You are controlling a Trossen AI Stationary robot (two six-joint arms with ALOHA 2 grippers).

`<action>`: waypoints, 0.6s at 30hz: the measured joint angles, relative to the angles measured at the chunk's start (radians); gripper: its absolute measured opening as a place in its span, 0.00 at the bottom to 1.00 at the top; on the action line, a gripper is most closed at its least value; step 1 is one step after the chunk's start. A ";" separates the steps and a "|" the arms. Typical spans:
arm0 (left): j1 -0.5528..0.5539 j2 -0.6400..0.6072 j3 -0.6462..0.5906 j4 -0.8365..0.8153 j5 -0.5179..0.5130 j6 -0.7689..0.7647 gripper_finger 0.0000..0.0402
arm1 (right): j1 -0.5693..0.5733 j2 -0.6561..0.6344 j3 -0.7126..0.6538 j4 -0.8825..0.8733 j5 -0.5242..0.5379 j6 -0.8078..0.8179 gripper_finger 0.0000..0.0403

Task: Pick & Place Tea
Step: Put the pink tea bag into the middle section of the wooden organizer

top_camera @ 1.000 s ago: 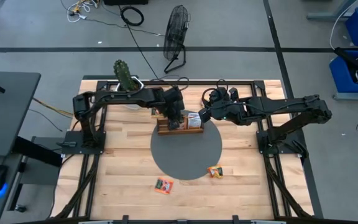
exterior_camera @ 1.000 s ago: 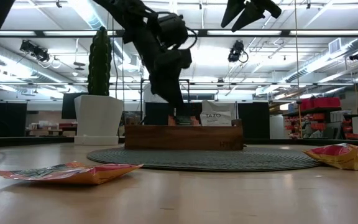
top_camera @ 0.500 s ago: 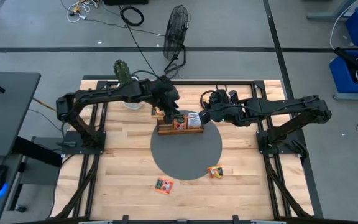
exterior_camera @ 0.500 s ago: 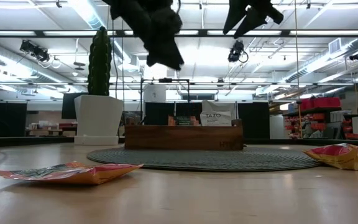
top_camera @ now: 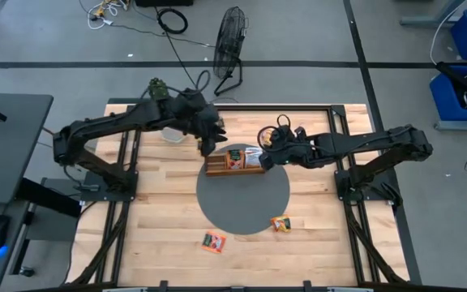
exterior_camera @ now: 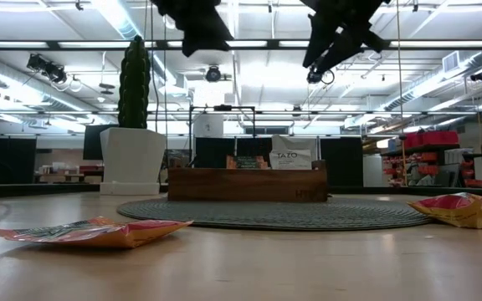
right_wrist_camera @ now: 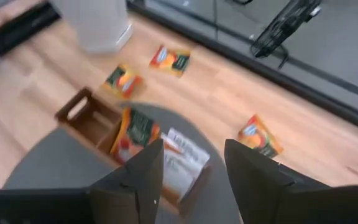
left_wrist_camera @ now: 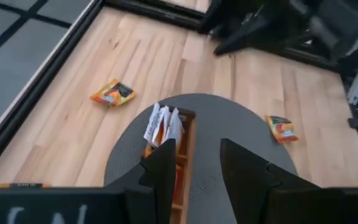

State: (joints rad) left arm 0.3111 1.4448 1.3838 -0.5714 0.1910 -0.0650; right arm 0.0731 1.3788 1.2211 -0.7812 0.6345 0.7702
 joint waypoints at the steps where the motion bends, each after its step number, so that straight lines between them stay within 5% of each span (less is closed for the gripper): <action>1: 0.000 -0.015 0.000 -0.018 0.000 0.003 0.32 | 0.000 0.000 0.000 -0.007 -0.018 -0.006 0.44; 9: 0.000 -0.081 -0.001 -0.126 -0.001 0.043 0.32 | 0.015 -0.004 -0.001 -0.035 -0.435 -0.105 0.44; 18: -0.002 -0.140 -0.002 -0.091 0.082 0.084 0.31 | 0.055 -0.004 -0.001 -0.022 -0.423 -0.048 0.44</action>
State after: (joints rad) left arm 0.3091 1.3052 1.3823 -0.6628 0.2731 0.0187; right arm 0.1280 1.3746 1.2198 -0.8029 0.2112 0.7220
